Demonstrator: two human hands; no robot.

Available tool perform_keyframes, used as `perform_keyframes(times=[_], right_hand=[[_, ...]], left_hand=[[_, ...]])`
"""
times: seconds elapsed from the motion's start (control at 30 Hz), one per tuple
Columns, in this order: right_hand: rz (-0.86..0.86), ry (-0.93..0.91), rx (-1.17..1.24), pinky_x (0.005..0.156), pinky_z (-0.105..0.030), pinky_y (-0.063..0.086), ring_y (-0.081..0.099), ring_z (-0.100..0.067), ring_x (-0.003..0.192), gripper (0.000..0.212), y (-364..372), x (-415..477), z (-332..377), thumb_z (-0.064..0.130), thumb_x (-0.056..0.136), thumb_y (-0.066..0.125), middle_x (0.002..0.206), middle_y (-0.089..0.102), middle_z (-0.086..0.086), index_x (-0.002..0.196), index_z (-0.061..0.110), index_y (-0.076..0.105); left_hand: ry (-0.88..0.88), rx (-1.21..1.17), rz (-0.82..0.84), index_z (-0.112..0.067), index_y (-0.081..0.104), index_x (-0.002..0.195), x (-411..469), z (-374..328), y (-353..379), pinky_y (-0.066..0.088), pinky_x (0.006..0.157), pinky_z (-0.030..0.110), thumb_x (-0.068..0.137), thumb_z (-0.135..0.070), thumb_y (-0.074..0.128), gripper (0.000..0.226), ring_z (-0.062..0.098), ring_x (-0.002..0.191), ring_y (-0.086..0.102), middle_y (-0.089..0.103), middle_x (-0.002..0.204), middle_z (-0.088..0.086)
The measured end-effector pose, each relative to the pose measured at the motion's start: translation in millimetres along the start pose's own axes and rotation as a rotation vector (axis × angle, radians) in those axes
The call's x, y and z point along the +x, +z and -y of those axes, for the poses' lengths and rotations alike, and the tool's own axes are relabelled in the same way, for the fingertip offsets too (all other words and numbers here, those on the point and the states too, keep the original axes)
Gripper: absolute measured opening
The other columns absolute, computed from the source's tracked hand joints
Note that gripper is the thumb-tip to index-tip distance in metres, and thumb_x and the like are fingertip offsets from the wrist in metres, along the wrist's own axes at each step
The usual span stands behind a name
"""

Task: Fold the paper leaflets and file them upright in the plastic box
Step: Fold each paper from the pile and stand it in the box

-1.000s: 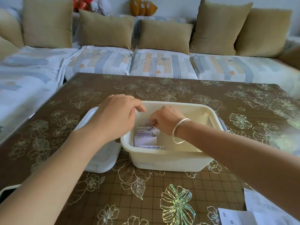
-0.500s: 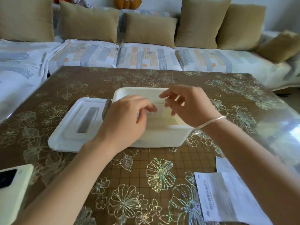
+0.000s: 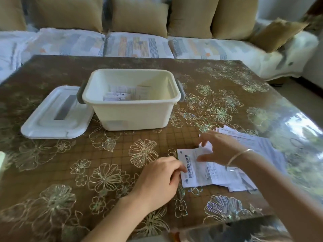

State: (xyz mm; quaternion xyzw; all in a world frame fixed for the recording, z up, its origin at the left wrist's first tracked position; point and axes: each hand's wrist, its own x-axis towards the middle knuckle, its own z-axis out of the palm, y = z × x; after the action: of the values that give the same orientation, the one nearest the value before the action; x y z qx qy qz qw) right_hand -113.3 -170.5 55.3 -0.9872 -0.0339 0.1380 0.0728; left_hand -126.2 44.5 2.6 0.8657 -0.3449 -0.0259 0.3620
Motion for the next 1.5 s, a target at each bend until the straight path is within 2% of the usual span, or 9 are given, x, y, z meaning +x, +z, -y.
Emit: perform_keyframes(times=[0.27, 0.43, 0.57, 0.67, 0.87, 1.03, 1.13, 1.27, 1.5], right_hand=[[-0.018, 0.023, 0.035, 0.064, -0.022, 0.043, 0.057, -0.012, 0.072, 0.019, -13, 7, 9, 0.041, 0.079, 0.072, 0.080, 0.064, 0.005, 0.078, 0.023, 0.063], [-0.271, 0.018, 0.646, 0.043, -0.013, 0.039, 0.047, 0.002, 0.039, 0.016, -14, -15, 30, 0.031, 0.081, 0.071, 0.057, 0.064, 0.005, 0.076, 0.017, 0.066], [-0.396, -0.063, 1.048, 0.060, -0.026, 0.057, 0.068, -0.013, 0.066, 0.012, 15, -31, 64, 0.016, 0.082, 0.066, 0.078, 0.071, -0.004, 0.086, 0.005, 0.064], [-0.524, -0.237, 1.077, 0.075, -0.024, 0.056, 0.070, -0.011, 0.086, 0.017, 47, -36, 83, -0.004, 0.080, 0.067, 0.090, 0.073, 0.003, 0.090, 0.009, 0.067], [-0.575, -0.320, 0.665, 0.097, -0.017, 0.045, 0.056, 0.002, 0.115, 0.028, 86, -46, 80, -0.002, 0.076, 0.070, 0.113, 0.067, 0.017, 0.094, 0.020, 0.072], [-0.539, -0.297, 0.509, 0.089, -0.019, 0.046, 0.056, -0.003, 0.106, 0.013, 95, -42, 76, 0.024, 0.078, 0.072, 0.100, 0.065, 0.026, 0.091, 0.027, 0.074], [-0.577, -0.283, 0.471, 0.081, -0.019, 0.047, 0.055, -0.005, 0.096, 0.031, 97, -39, 80, 0.048, 0.084, 0.058, 0.094, 0.067, 0.021, 0.086, 0.023, 0.074], [-0.650, -0.144, 0.388, 0.062, -0.027, 0.044, 0.043, -0.011, 0.078, 0.046, 100, -28, 90, 0.057, 0.086, 0.046, 0.074, 0.055, 0.015, 0.071, 0.018, 0.065], [-0.702, -0.011, 0.235, 0.071, -0.032, 0.043, 0.042, -0.015, 0.083, 0.032, 102, -25, 97, 0.056, 0.077, 0.060, 0.079, 0.055, 0.011, 0.069, 0.025, 0.056]], left_hand=[[-0.059, -0.016, -0.072, -0.026, 0.063, 0.118, -17, 3, -1, 0.052, 0.078, 0.018, 0.091, -0.018, 0.061, 0.027, -0.004, 0.091, 0.059, 0.061, 0.115, -0.018], [-0.313, -0.295, -0.258, -0.034, 0.042, 0.134, -27, 13, -31, 0.048, 0.068, 0.011, 0.072, -0.053, 0.066, 0.070, -0.006, 0.082, 0.059, 0.057, 0.115, -0.025], [-0.291, -0.476, -0.366, -0.037, 0.065, 0.115, -41, 18, -57, 0.057, 0.070, 0.030, 0.074, -0.044, 0.069, 0.042, 0.025, 0.086, 0.065, 0.070, 0.103, -0.014], [-0.163, -0.327, -0.463, -0.036, 0.074, 0.093, -55, 21, -70, 0.054, 0.079, 0.031, 0.078, -0.028, 0.070, 0.018, 0.014, 0.091, 0.065, 0.072, 0.095, -0.016], [-0.084, -0.099, -0.397, -0.035, 0.076, 0.091, -88, 34, -67, 0.047, 0.090, 0.015, 0.072, -0.016, 0.074, 0.027, 0.004, 0.102, 0.062, 0.067, 0.100, -0.017], [-0.243, -0.087, -0.373, -0.039, 0.073, 0.086, -99, 45, -44, 0.054, 0.079, 0.036, 0.077, -0.032, 0.069, 0.012, 0.004, 0.085, 0.064, 0.066, 0.088, -0.018], [-0.255, -0.019, -0.438, -0.029, 0.074, 0.083, -94, 41, -39, 0.054, 0.070, 0.036, 0.078, -0.036, 0.067, 0.011, 0.004, 0.076, 0.062, 0.064, 0.078, -0.019], [-0.289, 0.169, -0.469, -0.020, 0.067, 0.073, -86, 40, -37, 0.049, 0.057, 0.028, 0.079, -0.028, 0.074, 0.012, 0.010, 0.070, 0.054, 0.052, 0.070, -0.024], [-0.317, 0.268, -0.484, -0.021, 0.064, 0.095, -84, 45, -28, 0.032, 0.063, 0.009, 0.075, -0.025, 0.076, 0.024, 0.008, 0.080, 0.049, 0.056, 0.074, -0.018]])
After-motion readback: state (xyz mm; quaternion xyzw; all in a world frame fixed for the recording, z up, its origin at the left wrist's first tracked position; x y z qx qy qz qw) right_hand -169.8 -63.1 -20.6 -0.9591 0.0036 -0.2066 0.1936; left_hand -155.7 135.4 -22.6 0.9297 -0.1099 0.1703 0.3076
